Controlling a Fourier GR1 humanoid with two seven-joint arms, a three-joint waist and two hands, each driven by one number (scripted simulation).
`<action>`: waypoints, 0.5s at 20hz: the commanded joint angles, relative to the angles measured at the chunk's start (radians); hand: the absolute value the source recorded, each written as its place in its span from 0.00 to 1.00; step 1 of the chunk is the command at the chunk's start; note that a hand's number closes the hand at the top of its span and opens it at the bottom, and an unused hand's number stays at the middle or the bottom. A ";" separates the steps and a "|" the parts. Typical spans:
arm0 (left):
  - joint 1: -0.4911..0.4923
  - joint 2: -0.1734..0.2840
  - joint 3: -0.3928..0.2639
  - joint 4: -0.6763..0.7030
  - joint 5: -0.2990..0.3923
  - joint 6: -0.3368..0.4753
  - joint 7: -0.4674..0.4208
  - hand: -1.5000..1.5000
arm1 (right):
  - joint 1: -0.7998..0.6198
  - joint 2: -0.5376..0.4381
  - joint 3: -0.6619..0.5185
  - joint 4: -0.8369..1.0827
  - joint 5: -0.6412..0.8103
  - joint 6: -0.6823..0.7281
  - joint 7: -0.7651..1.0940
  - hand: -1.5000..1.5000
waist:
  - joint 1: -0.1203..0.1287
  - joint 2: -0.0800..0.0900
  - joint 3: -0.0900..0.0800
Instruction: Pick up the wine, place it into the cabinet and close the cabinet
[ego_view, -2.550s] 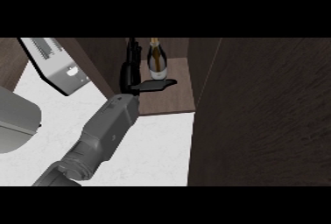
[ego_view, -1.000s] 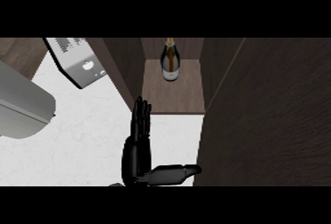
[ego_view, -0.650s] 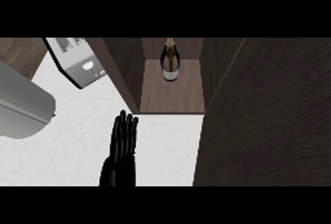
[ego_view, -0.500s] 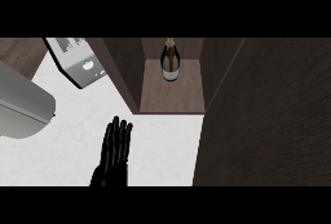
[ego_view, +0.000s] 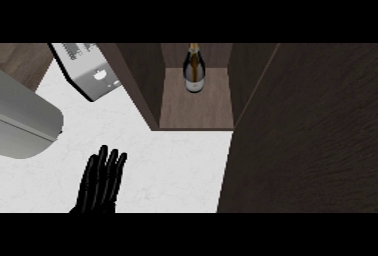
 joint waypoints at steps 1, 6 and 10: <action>0.053 0.044 0.063 -0.016 0.040 -0.057 -0.015 0.00 | 0.080 0.022 0.059 -0.128 -0.132 -0.002 0.068 1.00 | -0.003 -0.001 0.000; 0.105 0.124 0.172 -0.085 0.084 -0.119 -0.028 0.00 | 0.128 0.044 0.103 -0.091 -0.170 -0.004 0.108 1.00 | 0.004 -0.001 0.000; 0.167 0.148 0.261 -0.095 0.141 -0.191 -0.067 0.00 | 0.154 0.042 0.163 -0.102 -0.191 0.008 0.122 1.00 | 0.007 -0.001 0.000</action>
